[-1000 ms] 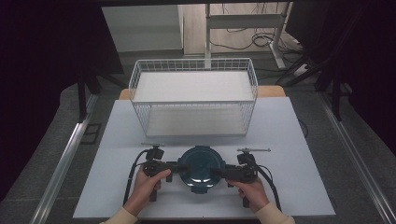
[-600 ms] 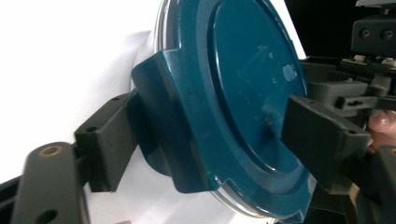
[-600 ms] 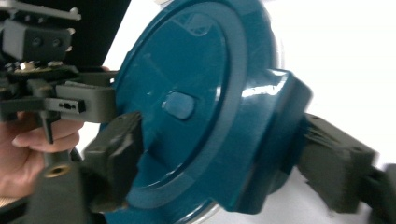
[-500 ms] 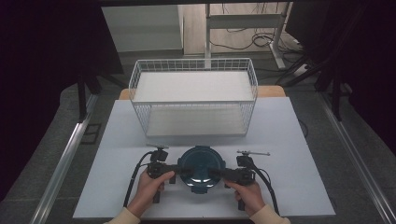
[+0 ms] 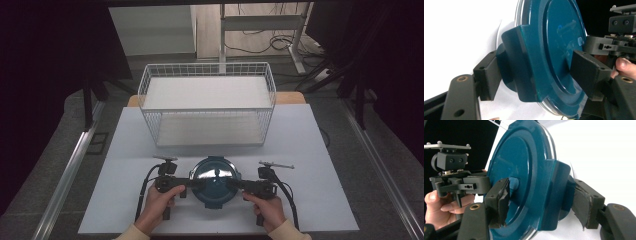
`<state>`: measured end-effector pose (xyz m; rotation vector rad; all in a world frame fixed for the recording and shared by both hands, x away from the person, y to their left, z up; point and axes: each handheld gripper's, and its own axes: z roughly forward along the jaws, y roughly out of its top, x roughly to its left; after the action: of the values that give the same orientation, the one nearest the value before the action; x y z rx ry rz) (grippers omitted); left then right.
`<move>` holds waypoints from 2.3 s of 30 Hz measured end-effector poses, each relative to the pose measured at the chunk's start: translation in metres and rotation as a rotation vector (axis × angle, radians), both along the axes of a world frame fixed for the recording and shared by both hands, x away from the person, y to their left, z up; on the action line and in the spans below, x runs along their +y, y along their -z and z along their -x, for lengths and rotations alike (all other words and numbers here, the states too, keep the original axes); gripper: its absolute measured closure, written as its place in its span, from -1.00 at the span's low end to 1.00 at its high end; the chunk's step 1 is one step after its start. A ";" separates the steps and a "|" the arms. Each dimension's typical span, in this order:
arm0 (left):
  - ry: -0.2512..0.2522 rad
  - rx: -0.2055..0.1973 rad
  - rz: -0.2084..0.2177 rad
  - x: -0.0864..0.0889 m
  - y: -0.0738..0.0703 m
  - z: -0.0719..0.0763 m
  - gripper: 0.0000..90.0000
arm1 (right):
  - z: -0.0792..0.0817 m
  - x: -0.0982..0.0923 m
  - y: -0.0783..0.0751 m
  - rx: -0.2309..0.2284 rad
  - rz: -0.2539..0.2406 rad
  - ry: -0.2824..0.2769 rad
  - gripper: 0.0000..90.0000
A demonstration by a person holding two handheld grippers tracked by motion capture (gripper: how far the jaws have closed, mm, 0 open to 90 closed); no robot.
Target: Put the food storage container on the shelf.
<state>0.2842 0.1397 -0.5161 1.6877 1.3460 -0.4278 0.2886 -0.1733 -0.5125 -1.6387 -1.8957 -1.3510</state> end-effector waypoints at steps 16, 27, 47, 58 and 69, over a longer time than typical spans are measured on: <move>-0.015 -0.062 0.010 0.004 -0.008 0.012 -0.19 | 0.013 0.000 -0.013 -0.128 0.023 -0.002 -0.08; -0.028 -0.141 0.010 0.007 -0.033 0.023 -0.16 | 0.018 -0.001 -0.029 -0.222 0.002 -0.026 -0.08; -0.023 -0.242 0.004 0.009 -0.062 0.026 -0.16 | 0.022 0.002 -0.063 -0.366 0.023 -0.053 -0.08; -0.024 -0.265 -0.007 0.011 -0.071 0.026 -0.16 | 0.019 0.005 -0.071 -0.381 0.021 -0.064 -0.08; -0.023 -0.279 -0.013 0.013 -0.085 0.018 -0.16 | 0.012 0.006 -0.083 -0.388 0.015 -0.064 -0.07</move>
<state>0.2660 0.1531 -0.4307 1.6714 1.1630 -0.1622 0.2765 -0.1669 -0.4291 -1.3832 -2.1482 -1.7302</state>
